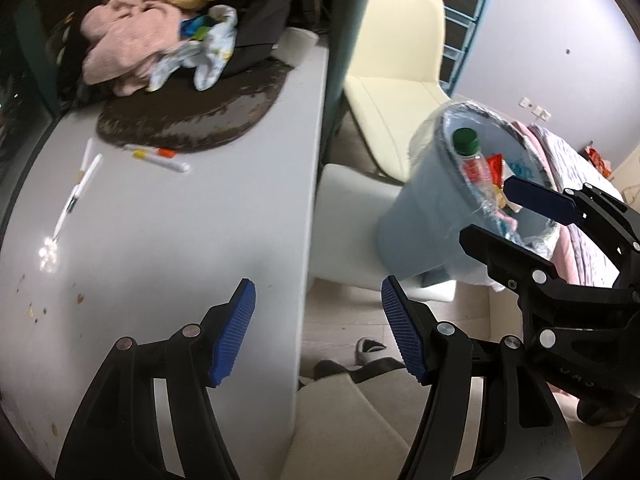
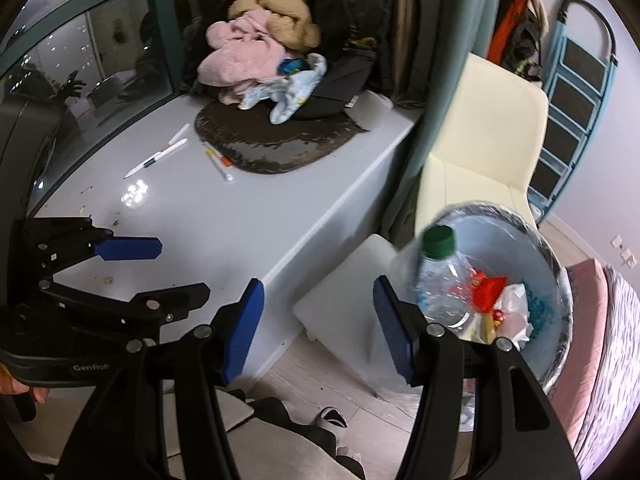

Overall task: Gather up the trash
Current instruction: 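Withdraw both open tools from the bin back over the table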

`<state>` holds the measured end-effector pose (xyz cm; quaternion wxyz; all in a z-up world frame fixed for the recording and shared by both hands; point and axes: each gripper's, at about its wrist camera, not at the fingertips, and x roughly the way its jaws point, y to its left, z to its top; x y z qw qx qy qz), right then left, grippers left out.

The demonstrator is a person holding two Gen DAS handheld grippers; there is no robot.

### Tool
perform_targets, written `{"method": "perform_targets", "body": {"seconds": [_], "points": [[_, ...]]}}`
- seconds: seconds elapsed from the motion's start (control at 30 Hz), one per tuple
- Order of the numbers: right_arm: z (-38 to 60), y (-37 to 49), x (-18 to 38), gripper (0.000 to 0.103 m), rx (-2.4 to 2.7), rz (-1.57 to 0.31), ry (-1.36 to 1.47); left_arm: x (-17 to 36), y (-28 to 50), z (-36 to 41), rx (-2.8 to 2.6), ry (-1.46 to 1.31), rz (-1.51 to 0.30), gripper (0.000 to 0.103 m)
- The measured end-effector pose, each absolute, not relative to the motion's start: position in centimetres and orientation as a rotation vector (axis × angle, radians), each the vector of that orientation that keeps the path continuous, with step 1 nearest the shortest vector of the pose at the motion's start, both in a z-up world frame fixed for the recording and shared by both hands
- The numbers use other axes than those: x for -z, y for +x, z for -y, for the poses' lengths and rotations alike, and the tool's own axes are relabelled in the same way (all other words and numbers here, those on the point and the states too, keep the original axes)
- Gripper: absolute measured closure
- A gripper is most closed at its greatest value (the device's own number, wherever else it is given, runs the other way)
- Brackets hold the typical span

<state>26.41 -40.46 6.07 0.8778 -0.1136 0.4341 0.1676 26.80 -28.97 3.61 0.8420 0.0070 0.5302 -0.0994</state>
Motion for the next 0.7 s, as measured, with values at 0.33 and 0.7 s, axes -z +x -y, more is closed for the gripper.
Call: {"method": "perform_targets", "body": {"seconds": [0.33, 0.7], "points": [[34.6, 24.2, -5.3, 0.048, -0.445, -0.917, -0.334, -3.3, 23.7, 22.9, 0.118, -0.077, -1.119, 0.037], [27.3, 21.5, -4.1, 0.048, -0.587, -0.933, -0.416, -2.3, 18.7, 15.9, -0.025, -0.180, -1.144, 0.035]]}}
